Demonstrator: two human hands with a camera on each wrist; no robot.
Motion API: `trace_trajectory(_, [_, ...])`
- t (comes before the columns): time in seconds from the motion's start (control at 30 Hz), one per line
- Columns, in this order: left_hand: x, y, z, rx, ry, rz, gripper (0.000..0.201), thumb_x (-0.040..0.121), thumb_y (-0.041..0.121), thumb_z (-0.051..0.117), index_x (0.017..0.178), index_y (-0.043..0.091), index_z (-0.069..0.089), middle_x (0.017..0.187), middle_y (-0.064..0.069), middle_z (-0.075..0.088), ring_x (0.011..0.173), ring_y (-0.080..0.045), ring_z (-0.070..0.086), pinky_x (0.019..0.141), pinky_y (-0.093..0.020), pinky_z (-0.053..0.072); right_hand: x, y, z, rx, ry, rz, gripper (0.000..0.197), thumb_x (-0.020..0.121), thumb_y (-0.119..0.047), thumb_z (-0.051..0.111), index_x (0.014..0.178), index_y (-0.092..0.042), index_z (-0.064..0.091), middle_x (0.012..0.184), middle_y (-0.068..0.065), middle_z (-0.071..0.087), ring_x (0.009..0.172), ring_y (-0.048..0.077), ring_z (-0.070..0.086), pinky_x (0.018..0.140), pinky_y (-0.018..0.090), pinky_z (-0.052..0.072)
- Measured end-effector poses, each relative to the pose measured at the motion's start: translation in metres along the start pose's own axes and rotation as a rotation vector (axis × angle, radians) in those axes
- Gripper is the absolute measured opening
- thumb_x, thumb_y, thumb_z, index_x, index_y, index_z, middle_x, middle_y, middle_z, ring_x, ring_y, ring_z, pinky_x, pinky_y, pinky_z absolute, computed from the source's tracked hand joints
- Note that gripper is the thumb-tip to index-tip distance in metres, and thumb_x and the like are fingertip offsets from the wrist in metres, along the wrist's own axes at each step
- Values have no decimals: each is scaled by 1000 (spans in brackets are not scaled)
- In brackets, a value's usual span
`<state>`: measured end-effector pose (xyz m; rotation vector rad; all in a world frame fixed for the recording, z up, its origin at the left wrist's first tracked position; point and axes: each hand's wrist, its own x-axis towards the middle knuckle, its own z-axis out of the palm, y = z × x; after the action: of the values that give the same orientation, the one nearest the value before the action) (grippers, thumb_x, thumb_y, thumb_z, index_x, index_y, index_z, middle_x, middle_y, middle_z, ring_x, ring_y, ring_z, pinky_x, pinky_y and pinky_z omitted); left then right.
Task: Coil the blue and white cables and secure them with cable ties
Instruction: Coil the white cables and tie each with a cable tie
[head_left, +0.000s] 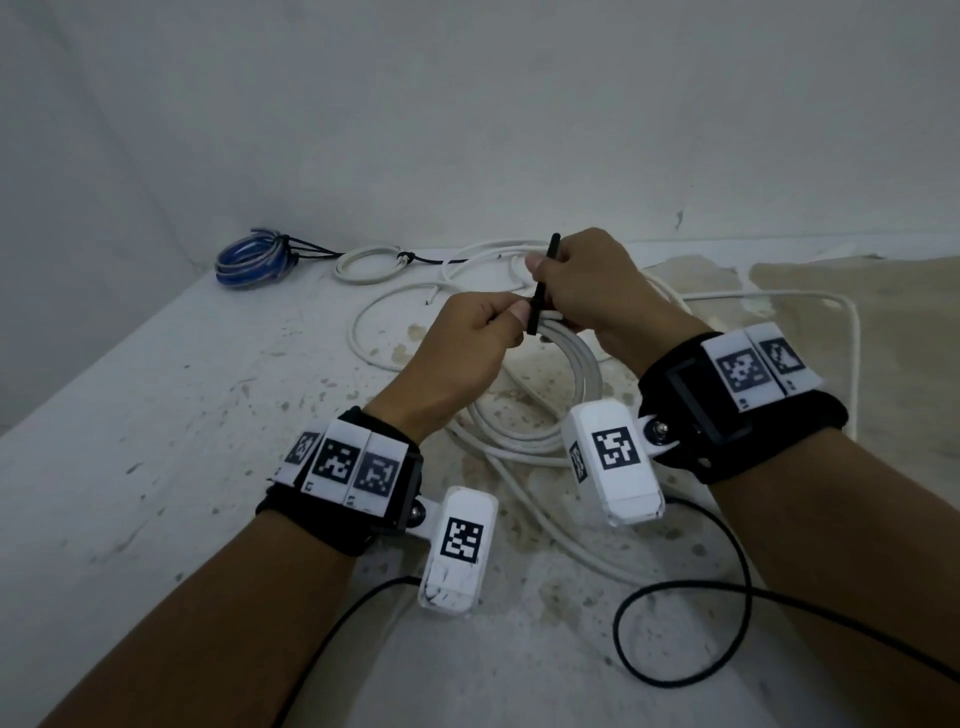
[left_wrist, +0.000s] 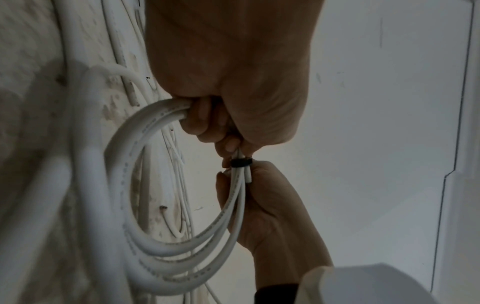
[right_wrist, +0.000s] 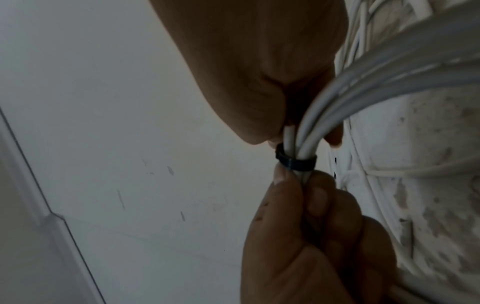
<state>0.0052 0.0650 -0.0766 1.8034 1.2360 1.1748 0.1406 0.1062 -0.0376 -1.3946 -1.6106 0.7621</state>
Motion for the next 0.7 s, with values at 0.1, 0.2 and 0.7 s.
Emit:
trace_trajectory(0.1, [1,5,-2,14,19,-15,34,102,15,43,101,-9,66,64,0,43,48,-7,28,46,-22,24,-5,-2,0,96,17,39,41,92,-27,64,85,13,65,70,18,60,71,44,66,72,56,58])
trace_trajectory(0.2, [3,11,-5,26,55,-73,33,102,14,43,96,-9,66,63,1,44,42,-2,30,45,-20,25,-9,-9,-7,207,-59,68,31,90,-26,69,86,5,72,79,19,71,67,26,67,73,44,60])
trace_trajectory(0.7, [-8,74,-4,255,-80,91,38,102,14,41,64,9,48,60,1,42,47,-4,33,50,-20,27,-29,-37,-45,-195,58,-103,28,92,-27,65,75,-5,65,77,14,68,77,34,69,76,48,58])
